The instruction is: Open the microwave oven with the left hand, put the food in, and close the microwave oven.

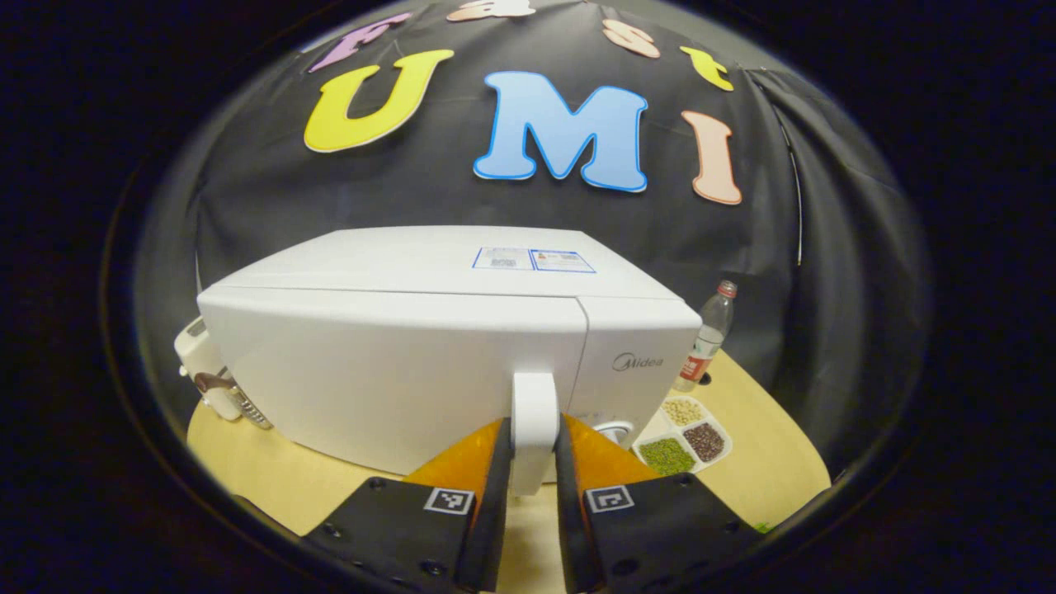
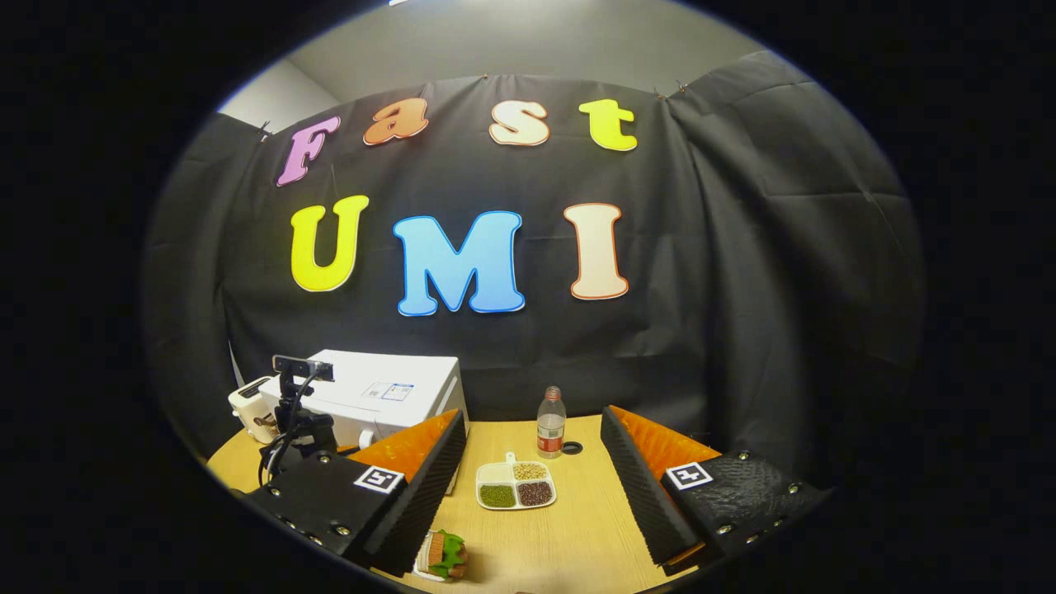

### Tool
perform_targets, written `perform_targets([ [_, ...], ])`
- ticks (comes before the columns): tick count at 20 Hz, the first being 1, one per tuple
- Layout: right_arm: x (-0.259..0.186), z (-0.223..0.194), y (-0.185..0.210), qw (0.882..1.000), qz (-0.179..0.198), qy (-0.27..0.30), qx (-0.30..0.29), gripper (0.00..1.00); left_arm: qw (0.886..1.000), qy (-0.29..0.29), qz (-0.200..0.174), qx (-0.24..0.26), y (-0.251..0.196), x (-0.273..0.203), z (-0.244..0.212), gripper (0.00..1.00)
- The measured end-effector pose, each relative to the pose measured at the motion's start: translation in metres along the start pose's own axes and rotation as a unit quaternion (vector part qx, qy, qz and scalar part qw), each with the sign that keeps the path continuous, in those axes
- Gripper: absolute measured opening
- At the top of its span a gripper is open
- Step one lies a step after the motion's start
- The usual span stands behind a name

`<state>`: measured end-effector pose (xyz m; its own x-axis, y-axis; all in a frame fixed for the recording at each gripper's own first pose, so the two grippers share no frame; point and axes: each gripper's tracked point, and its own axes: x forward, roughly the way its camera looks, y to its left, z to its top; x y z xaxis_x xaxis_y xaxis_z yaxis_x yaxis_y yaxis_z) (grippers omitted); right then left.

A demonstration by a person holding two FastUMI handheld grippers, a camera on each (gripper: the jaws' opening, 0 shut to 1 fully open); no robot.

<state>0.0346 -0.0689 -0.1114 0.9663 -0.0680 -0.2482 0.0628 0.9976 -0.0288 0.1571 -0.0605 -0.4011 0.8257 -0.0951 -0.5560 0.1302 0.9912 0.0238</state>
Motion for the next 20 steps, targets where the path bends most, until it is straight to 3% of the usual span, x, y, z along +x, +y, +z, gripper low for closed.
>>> perform_targets([
  [3, 0.001, -0.002, -0.001, 1.0, -0.003, 0.003, 0.002, 0.99, 1.0, -0.002, 0.007, 0.007, 0.002, -0.002, 0.001, 0.22],
  [4, 0.0, -0.002, -0.001, 1.0, -0.003, 0.003, 0.001, 0.99, 1.0, 0.001, 0.008, 0.006, 0.002, -0.001, -0.002, 0.22],
  [5, 0.001, -0.002, -0.001, 1.0, -0.004, 0.003, 0.002, 0.99, 1.0, 0.001, 0.008, 0.009, 0.003, -0.004, -0.001, 0.13],
  [6, 0.001, -0.002, 0.0, 1.0, -0.004, 0.003, 0.003, 0.99, 1.0, 0.002, 0.005, 0.01, 0.002, -0.005, 0.0, 0.17],
  [7, 0.001, -0.001, 0.001, 1.0, -0.004, 0.003, 0.004, 0.99, 1.0, 0.001, 0.003, 0.008, 0.001, -0.002, 0.001, 0.09],
  [11, 0.001, 0.001, 0.006, 1.0, 0.001, 0.001, 0.001, 0.99, 1.0, 0.018, 0.002, 0.002, 0.002, -0.011, -0.005, 0.09],
  [20, -0.007, -0.006, 0.041, 0.999, 0.035, 0.002, 0.005, 1.0, 0.999, 0.026, -0.008, 0.026, 0.04, -0.141, -0.061, 0.07],
])
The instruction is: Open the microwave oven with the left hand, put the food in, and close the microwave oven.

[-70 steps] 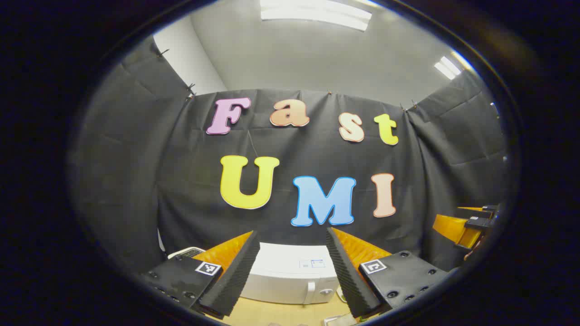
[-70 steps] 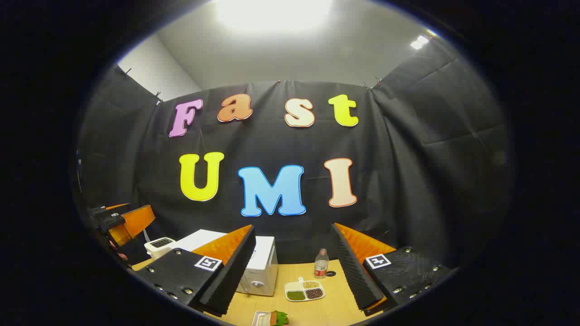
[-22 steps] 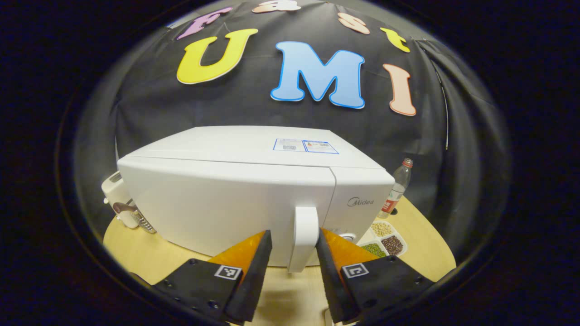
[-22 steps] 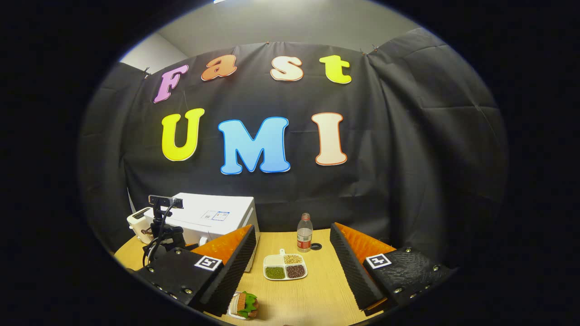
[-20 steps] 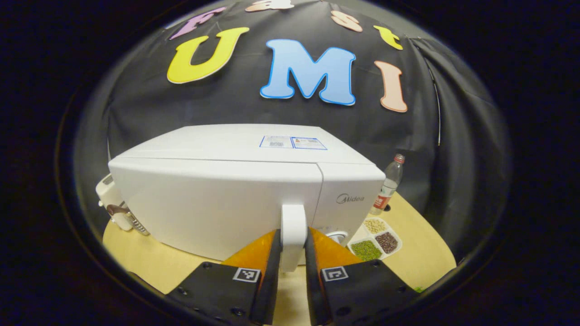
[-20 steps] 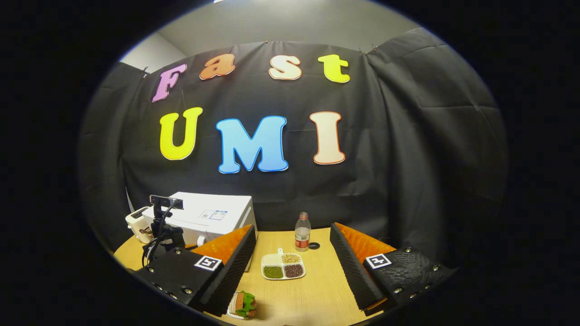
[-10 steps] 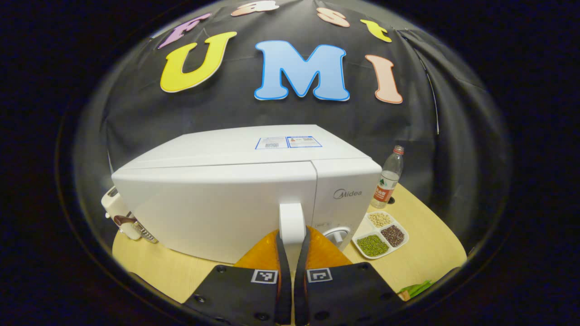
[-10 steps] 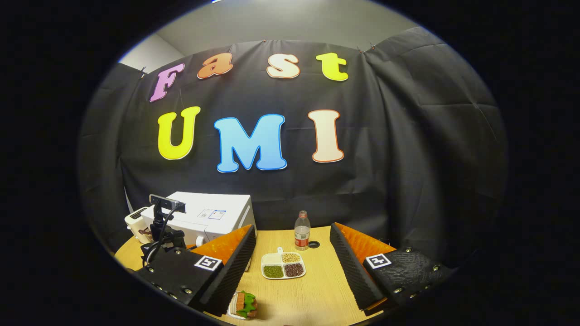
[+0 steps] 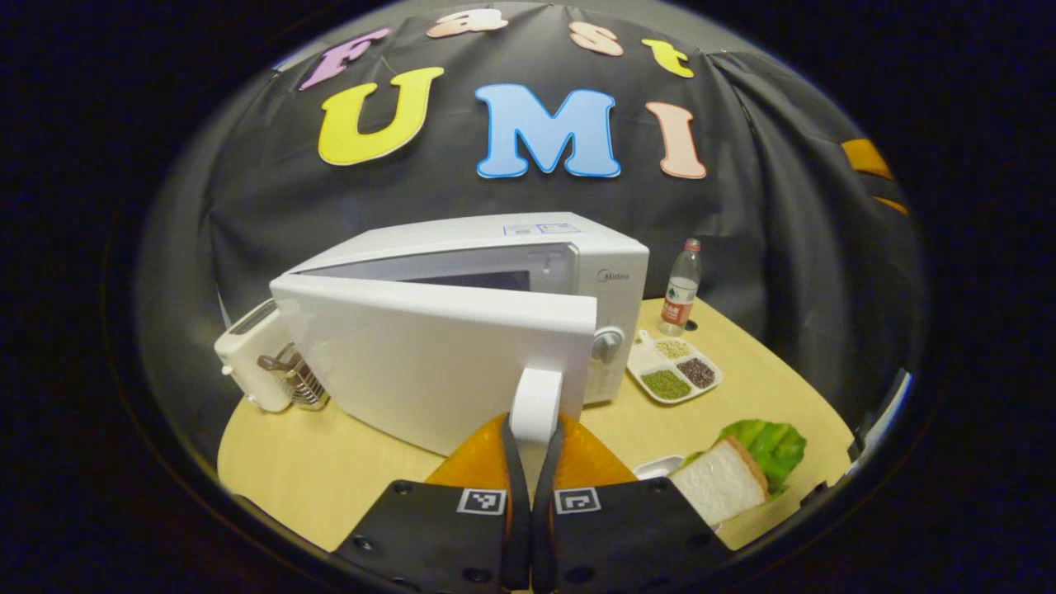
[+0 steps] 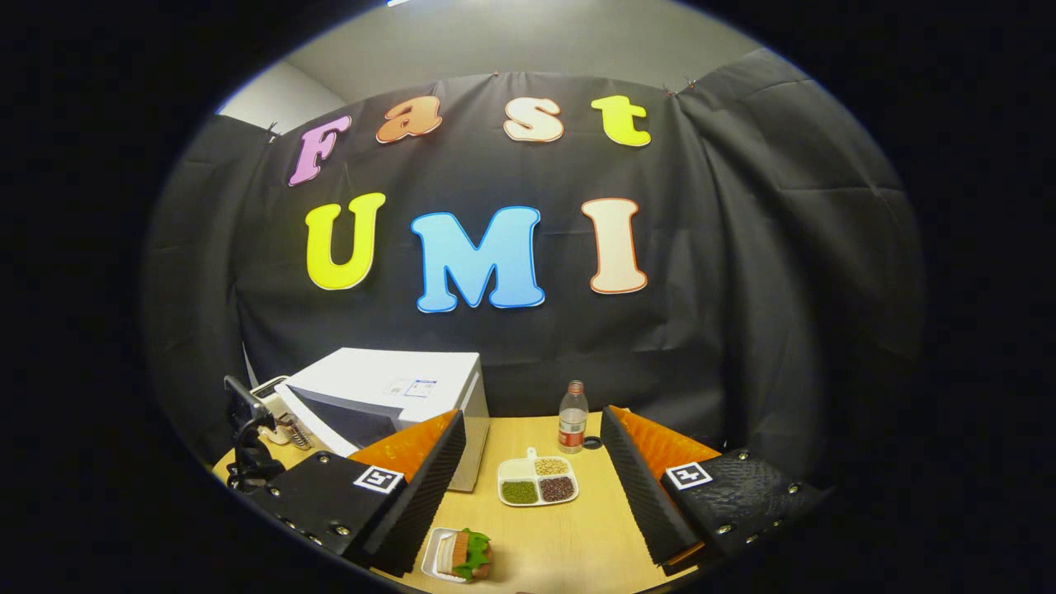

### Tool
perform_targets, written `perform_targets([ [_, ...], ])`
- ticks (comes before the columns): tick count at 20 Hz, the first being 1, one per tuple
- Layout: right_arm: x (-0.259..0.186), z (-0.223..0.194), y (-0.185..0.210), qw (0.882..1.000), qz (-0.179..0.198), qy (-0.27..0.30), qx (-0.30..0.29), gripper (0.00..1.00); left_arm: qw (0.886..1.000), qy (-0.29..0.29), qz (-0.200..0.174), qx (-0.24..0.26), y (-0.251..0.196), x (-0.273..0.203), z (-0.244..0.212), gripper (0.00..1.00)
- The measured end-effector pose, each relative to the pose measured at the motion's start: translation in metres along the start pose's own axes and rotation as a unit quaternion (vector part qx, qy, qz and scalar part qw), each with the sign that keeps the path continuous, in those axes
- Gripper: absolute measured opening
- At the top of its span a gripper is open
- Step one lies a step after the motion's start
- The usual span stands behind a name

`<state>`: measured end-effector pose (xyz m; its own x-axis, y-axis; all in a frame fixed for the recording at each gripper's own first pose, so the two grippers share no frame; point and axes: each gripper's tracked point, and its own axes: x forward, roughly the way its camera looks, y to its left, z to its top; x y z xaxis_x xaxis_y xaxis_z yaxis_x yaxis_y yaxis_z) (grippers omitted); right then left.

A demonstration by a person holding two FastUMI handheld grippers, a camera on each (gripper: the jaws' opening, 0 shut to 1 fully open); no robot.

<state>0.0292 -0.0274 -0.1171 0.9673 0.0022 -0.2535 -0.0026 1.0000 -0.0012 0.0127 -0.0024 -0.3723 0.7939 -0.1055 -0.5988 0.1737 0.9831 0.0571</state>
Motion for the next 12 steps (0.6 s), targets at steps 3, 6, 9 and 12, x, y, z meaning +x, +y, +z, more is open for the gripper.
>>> perform_targets([
  [3, -0.005, -0.003, 0.023, 1.0, 0.02, 0.0, -0.002, 1.0, 1.0, 0.007, 0.001, 0.004, 0.018, -0.031, -0.017, 0.07],
  [6, -0.013, -0.005, 0.044, 0.999, 0.037, -0.002, -0.005, 1.0, 1.0, 0.012, 0.01, 0.01, 0.038, -0.055, -0.031, 0.07],
  [9, -0.018, -0.008, 0.061, 0.999, 0.051, -0.001, -0.008, 0.99, 1.0, 0.017, 0.014, 0.017, 0.058, -0.074, -0.043, 0.07],
  [12, -0.022, -0.012, 0.074, 0.998, 0.057, 0.001, -0.01, 1.0, 0.999, 0.022, 0.018, 0.023, 0.086, -0.098, -0.057, 0.07],
])
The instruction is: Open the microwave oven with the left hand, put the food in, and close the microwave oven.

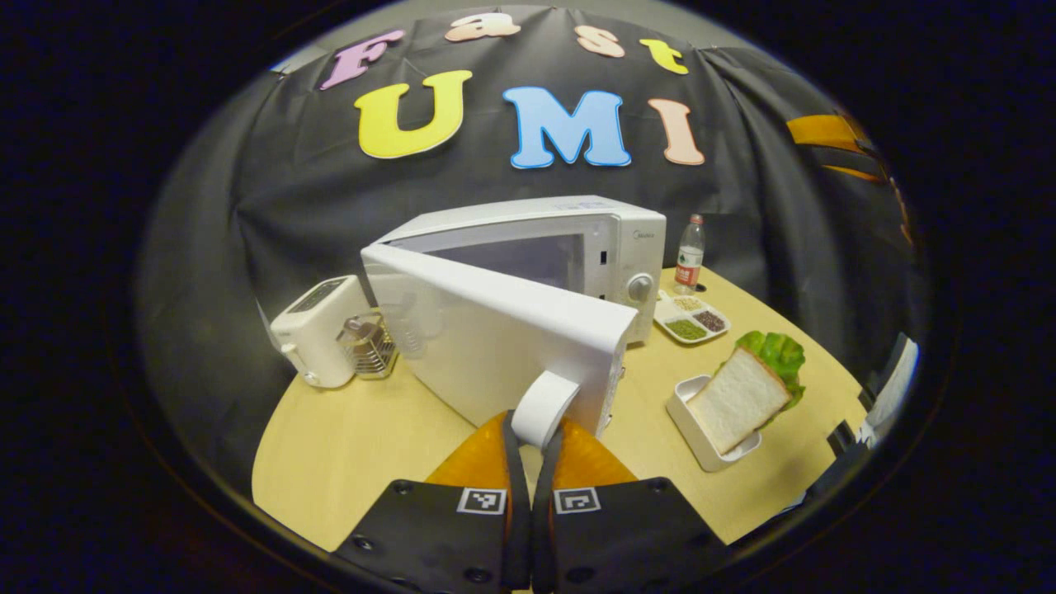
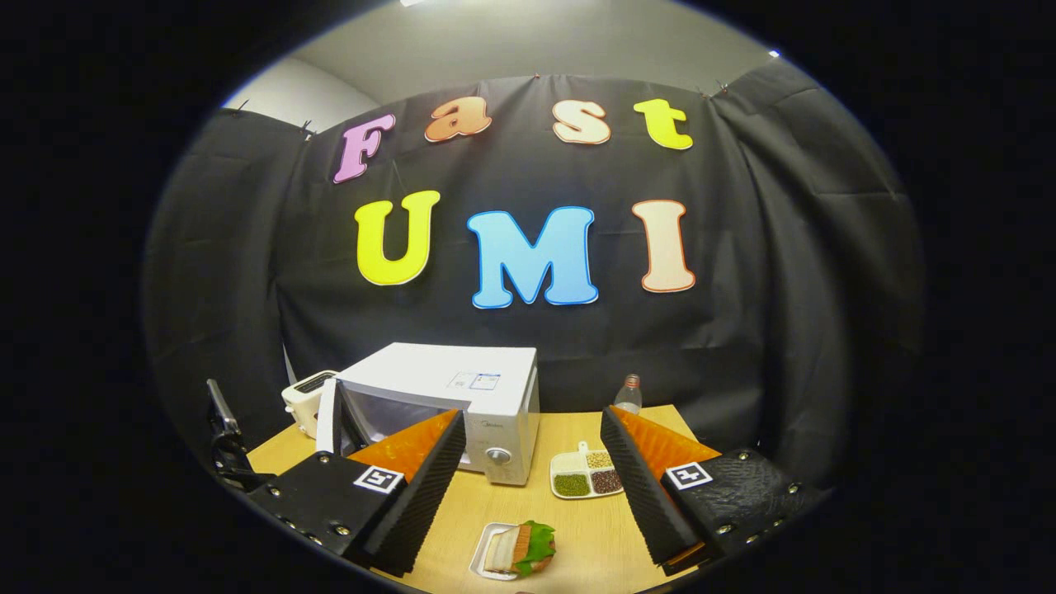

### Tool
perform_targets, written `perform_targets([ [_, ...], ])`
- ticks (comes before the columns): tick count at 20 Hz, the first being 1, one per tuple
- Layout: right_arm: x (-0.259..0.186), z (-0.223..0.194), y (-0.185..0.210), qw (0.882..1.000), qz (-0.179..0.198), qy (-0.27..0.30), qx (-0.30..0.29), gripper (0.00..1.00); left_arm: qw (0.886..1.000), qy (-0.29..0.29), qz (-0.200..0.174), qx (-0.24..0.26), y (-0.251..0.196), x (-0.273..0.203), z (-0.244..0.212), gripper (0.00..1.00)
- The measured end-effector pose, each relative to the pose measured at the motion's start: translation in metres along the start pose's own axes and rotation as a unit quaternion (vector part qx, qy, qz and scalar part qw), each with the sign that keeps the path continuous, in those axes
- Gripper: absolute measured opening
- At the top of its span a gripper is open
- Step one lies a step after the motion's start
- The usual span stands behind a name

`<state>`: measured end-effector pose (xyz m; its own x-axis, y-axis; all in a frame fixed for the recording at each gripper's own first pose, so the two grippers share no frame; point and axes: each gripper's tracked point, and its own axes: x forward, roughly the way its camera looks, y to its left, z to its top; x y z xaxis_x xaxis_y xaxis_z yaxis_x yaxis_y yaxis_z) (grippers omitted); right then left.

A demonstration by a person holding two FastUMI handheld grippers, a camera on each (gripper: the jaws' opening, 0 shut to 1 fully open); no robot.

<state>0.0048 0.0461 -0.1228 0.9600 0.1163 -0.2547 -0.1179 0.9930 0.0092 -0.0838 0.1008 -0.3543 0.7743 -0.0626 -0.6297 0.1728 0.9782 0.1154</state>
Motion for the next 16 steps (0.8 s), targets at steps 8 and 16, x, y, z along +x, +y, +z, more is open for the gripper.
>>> perform_targets([
  [8, -0.004, -0.009, 0.042, 1.0, 0.015, 0.01, -0.007, 0.99, 0.999, 0.008, 0.036, -0.003, 0.099, -0.046, -0.04, 0.07],
  [16, -0.004, -0.012, 0.088, 0.999, 0.029, 0.018, -0.041, 0.99, 1.0, -0.006, 0.007, 0.02, 0.167, -0.059, -0.056, 0.07],
])
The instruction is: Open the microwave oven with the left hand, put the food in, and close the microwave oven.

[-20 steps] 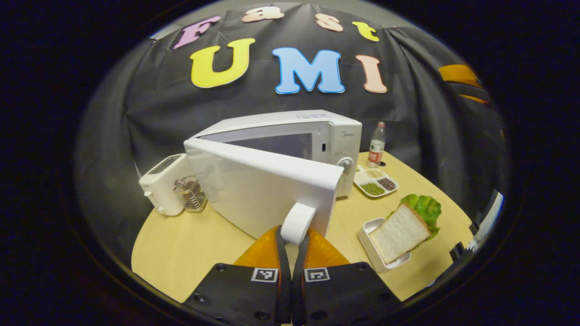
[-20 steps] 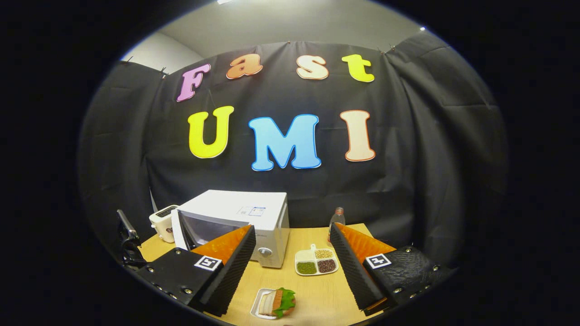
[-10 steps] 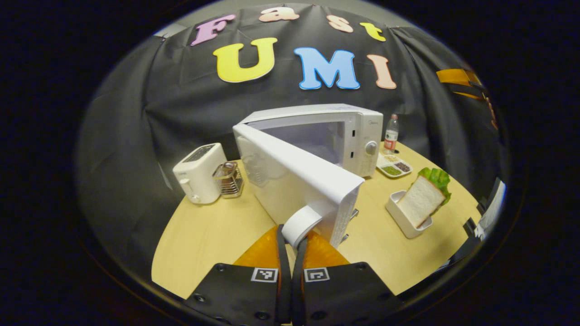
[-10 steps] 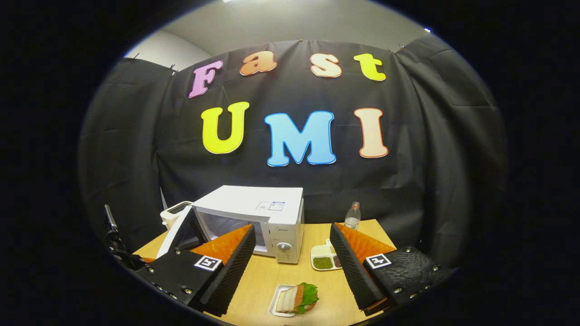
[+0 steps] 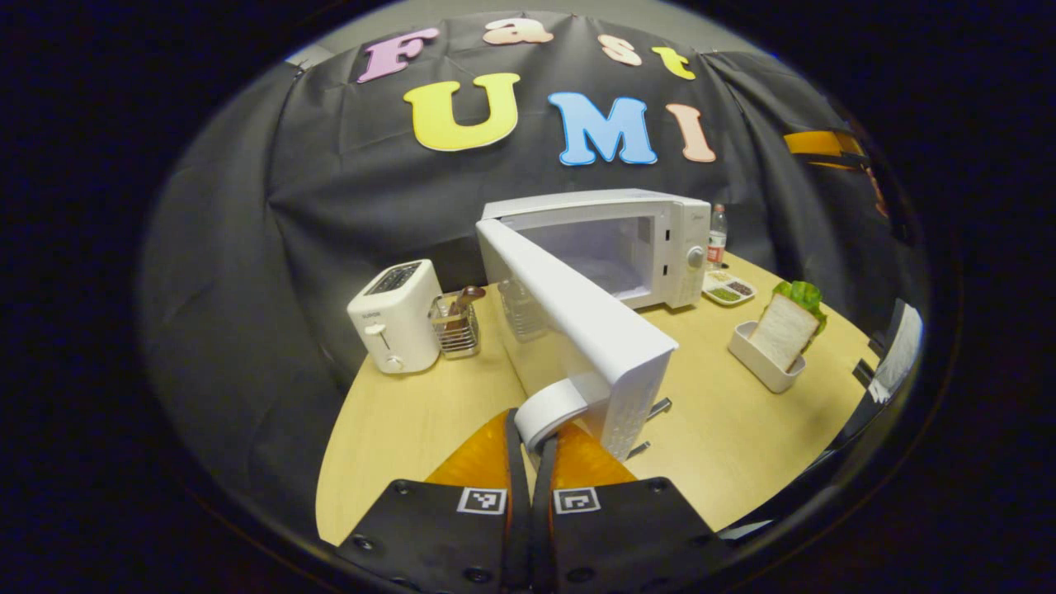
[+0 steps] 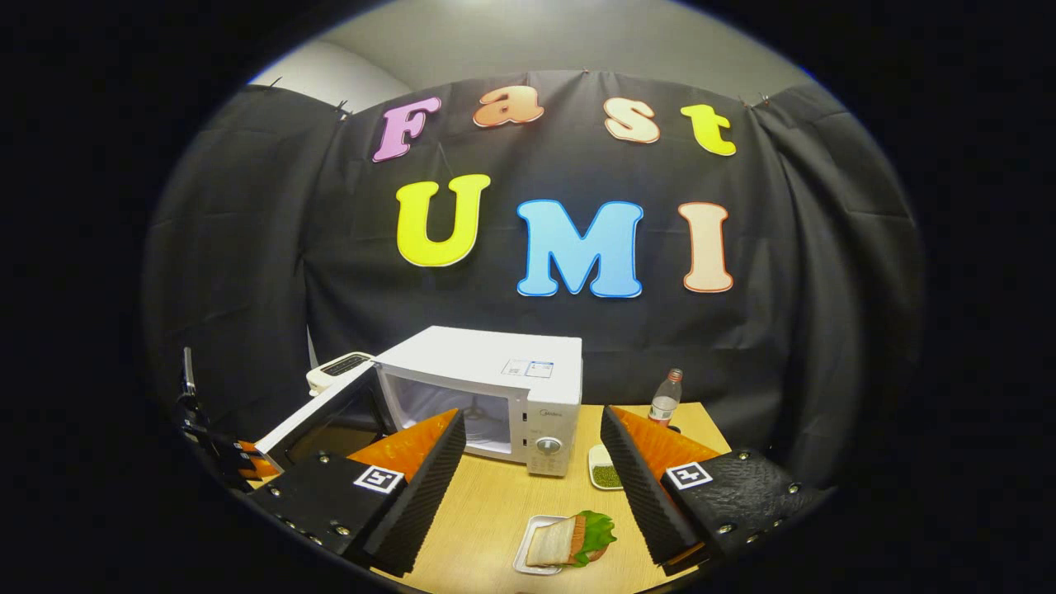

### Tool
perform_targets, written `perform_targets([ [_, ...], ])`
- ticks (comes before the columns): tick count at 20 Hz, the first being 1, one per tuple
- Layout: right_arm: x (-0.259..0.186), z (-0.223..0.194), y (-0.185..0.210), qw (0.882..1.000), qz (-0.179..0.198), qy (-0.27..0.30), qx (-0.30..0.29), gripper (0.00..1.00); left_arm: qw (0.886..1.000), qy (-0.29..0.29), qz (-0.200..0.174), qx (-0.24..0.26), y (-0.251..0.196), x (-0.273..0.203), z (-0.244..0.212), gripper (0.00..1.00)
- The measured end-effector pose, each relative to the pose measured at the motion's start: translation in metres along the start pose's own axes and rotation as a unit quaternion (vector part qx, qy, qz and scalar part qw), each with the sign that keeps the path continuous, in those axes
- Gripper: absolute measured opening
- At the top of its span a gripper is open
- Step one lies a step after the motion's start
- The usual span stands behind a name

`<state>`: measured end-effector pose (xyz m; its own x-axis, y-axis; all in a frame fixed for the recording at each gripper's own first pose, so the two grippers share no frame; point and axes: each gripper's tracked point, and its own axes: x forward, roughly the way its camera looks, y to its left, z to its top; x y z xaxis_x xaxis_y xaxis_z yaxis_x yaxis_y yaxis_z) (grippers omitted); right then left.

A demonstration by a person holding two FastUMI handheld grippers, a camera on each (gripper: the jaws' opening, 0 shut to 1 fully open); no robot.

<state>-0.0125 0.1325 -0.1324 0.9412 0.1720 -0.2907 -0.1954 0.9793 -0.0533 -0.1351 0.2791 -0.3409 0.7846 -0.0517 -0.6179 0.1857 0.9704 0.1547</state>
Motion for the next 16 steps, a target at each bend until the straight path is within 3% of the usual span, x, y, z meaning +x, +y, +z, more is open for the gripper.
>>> perform_targets([
  [9, 0.004, -0.012, 0.031, 1.0, 0.016, 0.023, 0.0, 1.0, 1.0, -0.022, -0.02, -0.009, 0.031, 0.0, -0.008, 0.09],
  [16, 0.004, -0.019, 0.016, 0.999, 0.01, 0.035, -0.009, 0.99, 0.999, -0.021, -0.026, -0.015, 0.033, -0.003, -0.012, 0.14],
])
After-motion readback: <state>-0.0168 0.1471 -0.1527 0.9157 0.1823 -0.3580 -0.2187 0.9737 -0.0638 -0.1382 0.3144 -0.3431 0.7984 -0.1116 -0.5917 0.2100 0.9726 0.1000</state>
